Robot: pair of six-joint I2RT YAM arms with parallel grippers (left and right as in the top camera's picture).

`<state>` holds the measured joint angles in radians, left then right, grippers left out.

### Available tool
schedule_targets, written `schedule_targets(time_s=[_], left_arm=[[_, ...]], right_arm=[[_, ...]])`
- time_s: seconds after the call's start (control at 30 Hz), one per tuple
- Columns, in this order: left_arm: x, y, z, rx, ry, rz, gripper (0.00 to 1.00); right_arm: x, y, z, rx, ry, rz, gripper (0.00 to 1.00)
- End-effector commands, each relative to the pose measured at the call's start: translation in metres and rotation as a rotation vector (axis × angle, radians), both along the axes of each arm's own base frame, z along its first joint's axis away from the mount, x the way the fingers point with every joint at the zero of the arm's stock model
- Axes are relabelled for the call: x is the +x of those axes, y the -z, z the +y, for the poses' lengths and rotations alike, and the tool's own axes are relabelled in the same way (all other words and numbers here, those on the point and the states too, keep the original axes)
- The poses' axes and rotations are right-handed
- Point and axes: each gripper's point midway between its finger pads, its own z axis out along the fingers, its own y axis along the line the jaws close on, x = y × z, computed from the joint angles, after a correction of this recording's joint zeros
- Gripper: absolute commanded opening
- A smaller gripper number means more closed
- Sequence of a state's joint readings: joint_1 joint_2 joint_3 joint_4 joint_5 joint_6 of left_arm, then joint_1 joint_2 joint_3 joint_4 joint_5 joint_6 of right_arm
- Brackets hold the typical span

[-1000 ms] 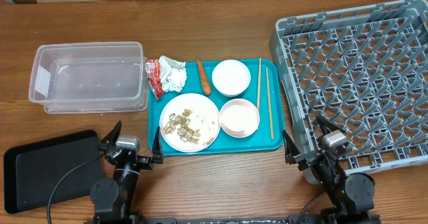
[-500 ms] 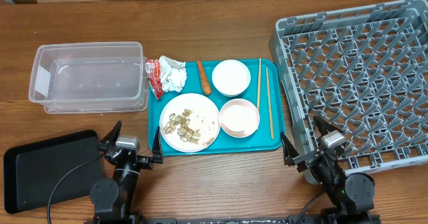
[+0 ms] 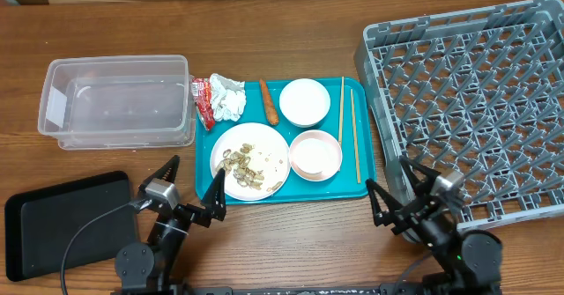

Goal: Sort waste into correct bins and load items into the dishwasher

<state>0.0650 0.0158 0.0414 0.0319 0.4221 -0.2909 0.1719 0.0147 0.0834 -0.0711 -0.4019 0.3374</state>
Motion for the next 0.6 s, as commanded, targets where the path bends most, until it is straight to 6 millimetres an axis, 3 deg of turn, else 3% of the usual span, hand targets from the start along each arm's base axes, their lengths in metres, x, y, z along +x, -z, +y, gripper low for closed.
schedule_targets(time_s=[0.0,0.13,0.17,0.37,0.47,0.57], left_arm=[[-0.021,-0.057,-0.019,-0.072,0.120,-0.091,1.00],[-0.030,-0.102,-0.018,-0.057,0.110,-0.091,1.00],[-0.027,-0.116,-0.018,-0.039,0.105,-0.024,1.00],[-0.001,-0.137,-0.020,0.024,0.124,0.288,1.00],[0.013,-0.140,-0.031,0.119,0.187,0.439,1.00],[0.029,-0.135,-0.043,0.236,0.215,0.568,1.00]], right_arm=[[-0.009,-0.065,-0.017,0.025,0.097,-0.064,1.00],[-0.005,-0.079,-0.031,-0.058,0.183,0.032,1.00],[0.002,-0.084,-0.037,-0.086,0.224,0.131,1.00],[0.030,-0.094,-0.036,-0.229,0.226,0.390,1.00],[0.047,-0.104,-0.020,-0.242,0.145,0.475,1.00],[0.053,-0.114,0.015,-0.197,-0.064,0.533,1.00]])
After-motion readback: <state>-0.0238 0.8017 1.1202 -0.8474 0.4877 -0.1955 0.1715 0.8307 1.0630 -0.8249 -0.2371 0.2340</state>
